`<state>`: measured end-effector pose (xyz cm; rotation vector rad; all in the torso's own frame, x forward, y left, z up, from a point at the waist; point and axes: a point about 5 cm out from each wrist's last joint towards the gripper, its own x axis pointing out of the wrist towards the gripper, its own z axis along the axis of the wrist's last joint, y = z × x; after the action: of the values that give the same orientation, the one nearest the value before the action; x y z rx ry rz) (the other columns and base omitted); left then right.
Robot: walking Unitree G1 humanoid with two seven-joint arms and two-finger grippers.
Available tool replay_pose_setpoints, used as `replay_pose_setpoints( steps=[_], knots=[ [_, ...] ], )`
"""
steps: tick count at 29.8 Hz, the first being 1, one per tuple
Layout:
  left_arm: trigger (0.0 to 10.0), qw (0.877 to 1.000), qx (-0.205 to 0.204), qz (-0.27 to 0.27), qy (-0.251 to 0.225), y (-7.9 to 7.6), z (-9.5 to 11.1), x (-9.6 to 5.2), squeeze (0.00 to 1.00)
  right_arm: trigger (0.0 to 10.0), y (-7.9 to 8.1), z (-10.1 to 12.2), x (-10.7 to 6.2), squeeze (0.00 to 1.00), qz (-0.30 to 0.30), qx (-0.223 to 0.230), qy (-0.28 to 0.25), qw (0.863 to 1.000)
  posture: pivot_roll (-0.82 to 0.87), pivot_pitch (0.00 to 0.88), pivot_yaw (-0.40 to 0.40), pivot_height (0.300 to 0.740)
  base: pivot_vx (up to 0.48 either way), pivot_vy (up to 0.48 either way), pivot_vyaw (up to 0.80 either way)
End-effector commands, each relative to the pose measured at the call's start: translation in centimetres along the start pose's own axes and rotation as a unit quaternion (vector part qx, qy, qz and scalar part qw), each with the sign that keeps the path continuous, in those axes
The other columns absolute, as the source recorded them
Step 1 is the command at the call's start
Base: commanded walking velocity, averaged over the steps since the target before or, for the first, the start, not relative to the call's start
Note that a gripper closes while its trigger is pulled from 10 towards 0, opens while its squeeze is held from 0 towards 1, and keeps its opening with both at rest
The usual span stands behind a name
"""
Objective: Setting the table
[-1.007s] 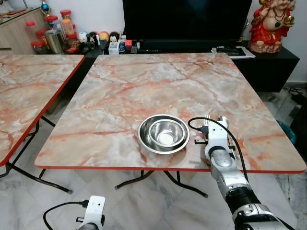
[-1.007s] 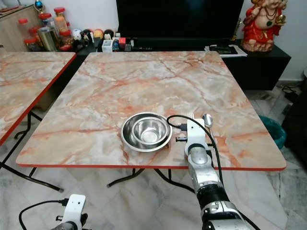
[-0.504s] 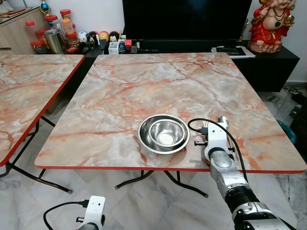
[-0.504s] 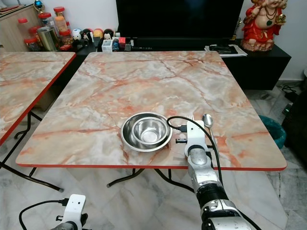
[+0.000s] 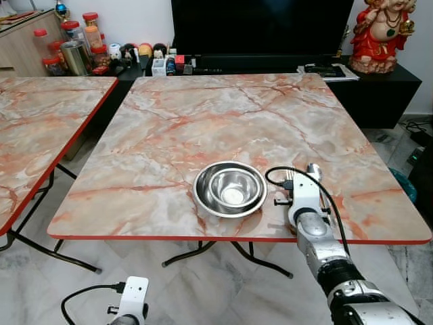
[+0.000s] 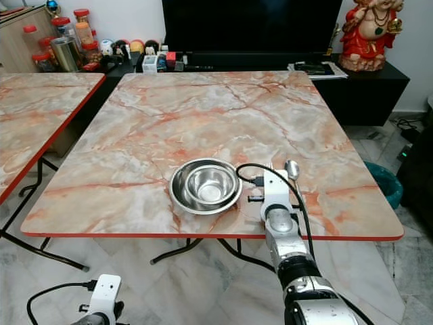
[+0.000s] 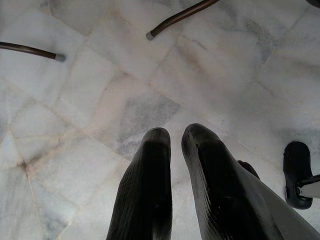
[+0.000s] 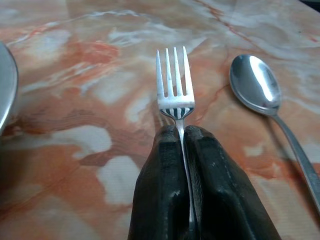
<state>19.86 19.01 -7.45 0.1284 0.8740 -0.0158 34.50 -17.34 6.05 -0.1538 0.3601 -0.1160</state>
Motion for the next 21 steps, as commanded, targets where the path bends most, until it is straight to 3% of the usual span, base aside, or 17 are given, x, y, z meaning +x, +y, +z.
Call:
replay_pose_setpoints(
  steps=[1,21],
  knots=[
    [10.0,1.000,0.003,0.004,0.005,0.34,0.02,0.01,0.00,10.0,0.15,0.53,0.16,0.00,0.007,0.005,-0.009,1.000,-0.01,0.000,0.017,0.736,0.000,0.000,0.00],
    [10.0,1.000,0.006,0.009,0.005,0.53,0.11,0.03,0.00,10.0,0.58,-0.11,0.18,0.00,0.022,-0.003,0.002,1.000,0.00,0.000,0.017,0.736,0.000,0.000,0.00]
  ],
)
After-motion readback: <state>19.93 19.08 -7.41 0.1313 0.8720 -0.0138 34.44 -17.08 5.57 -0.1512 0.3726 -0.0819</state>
